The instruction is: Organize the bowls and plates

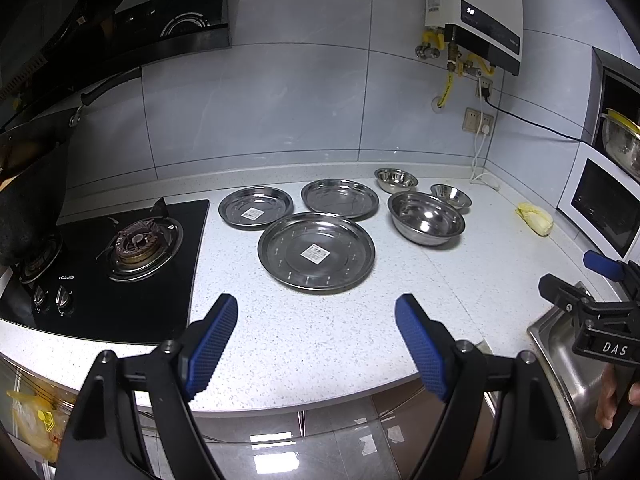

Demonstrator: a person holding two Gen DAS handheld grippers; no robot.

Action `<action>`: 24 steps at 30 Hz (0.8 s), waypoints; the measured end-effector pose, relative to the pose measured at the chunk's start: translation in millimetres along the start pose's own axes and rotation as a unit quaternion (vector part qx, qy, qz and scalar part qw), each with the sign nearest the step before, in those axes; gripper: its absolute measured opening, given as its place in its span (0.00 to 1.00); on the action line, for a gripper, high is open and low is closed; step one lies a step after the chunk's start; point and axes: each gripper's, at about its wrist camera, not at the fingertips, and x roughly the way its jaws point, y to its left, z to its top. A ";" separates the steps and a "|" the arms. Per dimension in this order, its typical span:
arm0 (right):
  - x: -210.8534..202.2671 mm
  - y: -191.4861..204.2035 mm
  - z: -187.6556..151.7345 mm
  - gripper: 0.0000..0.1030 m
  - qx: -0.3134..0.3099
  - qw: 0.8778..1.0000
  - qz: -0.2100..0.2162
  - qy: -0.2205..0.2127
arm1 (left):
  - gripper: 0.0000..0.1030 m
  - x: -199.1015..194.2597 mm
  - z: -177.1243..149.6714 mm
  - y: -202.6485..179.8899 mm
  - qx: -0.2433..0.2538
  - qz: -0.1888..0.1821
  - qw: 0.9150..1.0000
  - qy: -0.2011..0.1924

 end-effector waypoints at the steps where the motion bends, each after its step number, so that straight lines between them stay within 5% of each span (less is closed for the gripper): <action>1: 0.6 0.8 0.5 0.99 -0.001 1.000 0.000 0.000 | 0.79 0.2 -0.1 0.2 0.000 0.000 1.000 0.000; 24: 4.3 3.2 2.2 0.99 -0.005 1.000 0.002 0.002 | 0.79 4.5 0.0 3.3 0.000 0.001 1.000 0.003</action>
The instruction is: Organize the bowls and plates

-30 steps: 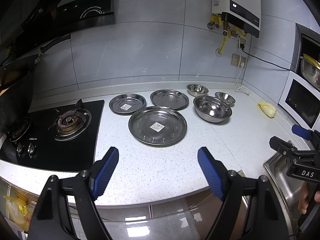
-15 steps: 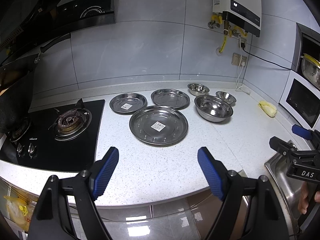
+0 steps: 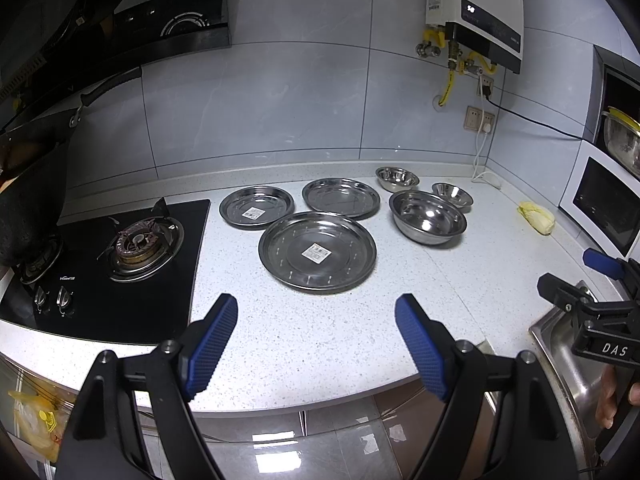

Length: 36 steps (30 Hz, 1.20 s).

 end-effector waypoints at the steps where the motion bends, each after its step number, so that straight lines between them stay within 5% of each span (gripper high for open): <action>1: 0.0 0.1 -0.1 0.99 0.000 1.000 0.000 0.000 | 0.79 -0.1 0.0 -0.1 0.000 0.000 1.000 0.000; 36: 2.6 2.8 -2.0 0.99 -0.006 1.000 0.004 0.005 | 0.79 2.0 -2.8 3.1 0.001 0.005 1.000 0.004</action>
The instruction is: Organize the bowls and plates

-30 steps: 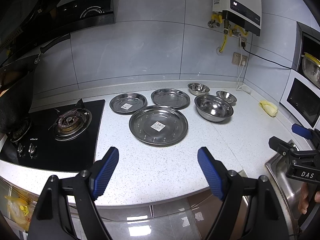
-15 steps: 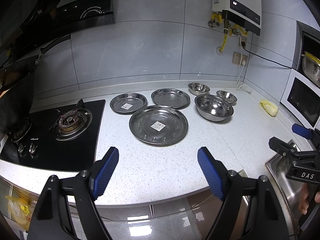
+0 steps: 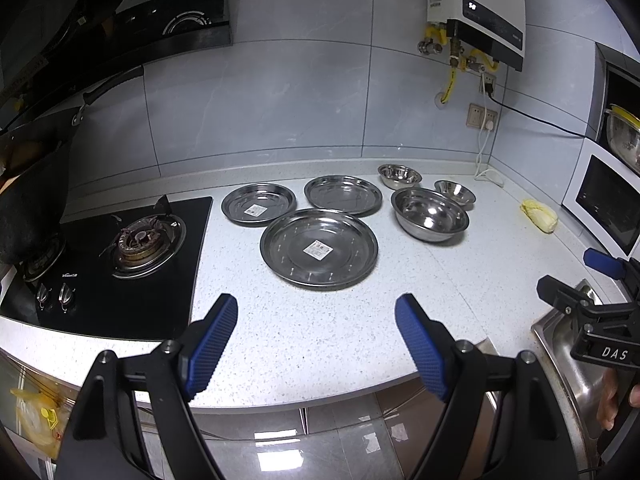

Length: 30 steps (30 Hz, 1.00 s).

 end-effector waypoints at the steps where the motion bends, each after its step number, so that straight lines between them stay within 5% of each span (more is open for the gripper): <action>1: 0.5 0.2 0.1 0.99 0.000 1.000 0.000 0.001 | 0.79 0.0 -0.4 0.8 0.000 0.001 1.000 0.000; 18: 31.3 16.8 5.3 0.99 -0.022 0.999 0.020 0.022 | 0.79 24.2 6.9 7.6 -0.014 0.019 1.000 0.021; 30: 115.7 59.3 34.5 0.99 -0.055 0.997 0.044 0.040 | 0.79 112.0 35.5 34.5 -0.043 0.060 0.996 0.051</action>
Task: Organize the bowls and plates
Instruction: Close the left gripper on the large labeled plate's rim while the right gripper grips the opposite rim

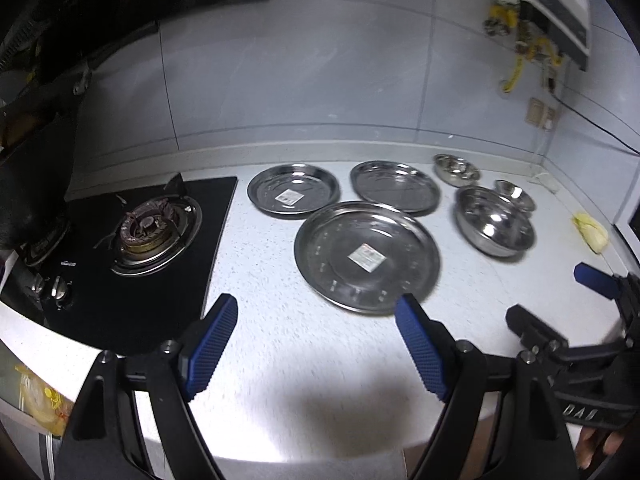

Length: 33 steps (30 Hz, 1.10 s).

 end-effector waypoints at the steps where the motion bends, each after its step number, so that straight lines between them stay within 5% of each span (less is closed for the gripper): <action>1: 9.0 3.4 3.1 0.99 -0.002 1.000 0.000 0.003 | 0.79 12.3 5.0 1.8 -0.004 0.003 1.000 0.006; 13: 140.5 35.1 24.9 0.99 -0.018 0.997 0.023 0.072 | 0.78 155.5 25.3 22.7 -0.038 0.047 0.996 0.068; 23: 195.9 26.5 27.9 0.98 0.017 0.993 0.060 0.103 | 0.76 207.1 25.4 30.4 -0.062 0.023 0.993 0.098; 28: 205.1 21.8 30.7 0.87 0.024 0.992 0.067 0.107 | 0.76 222.6 26.6 30.8 -0.070 0.010 0.990 0.120; 33: 213.3 7.6 31.7 0.65 0.041 0.990 0.081 0.112 | 0.73 228.2 31.1 32.4 -0.070 -0.010 0.989 0.128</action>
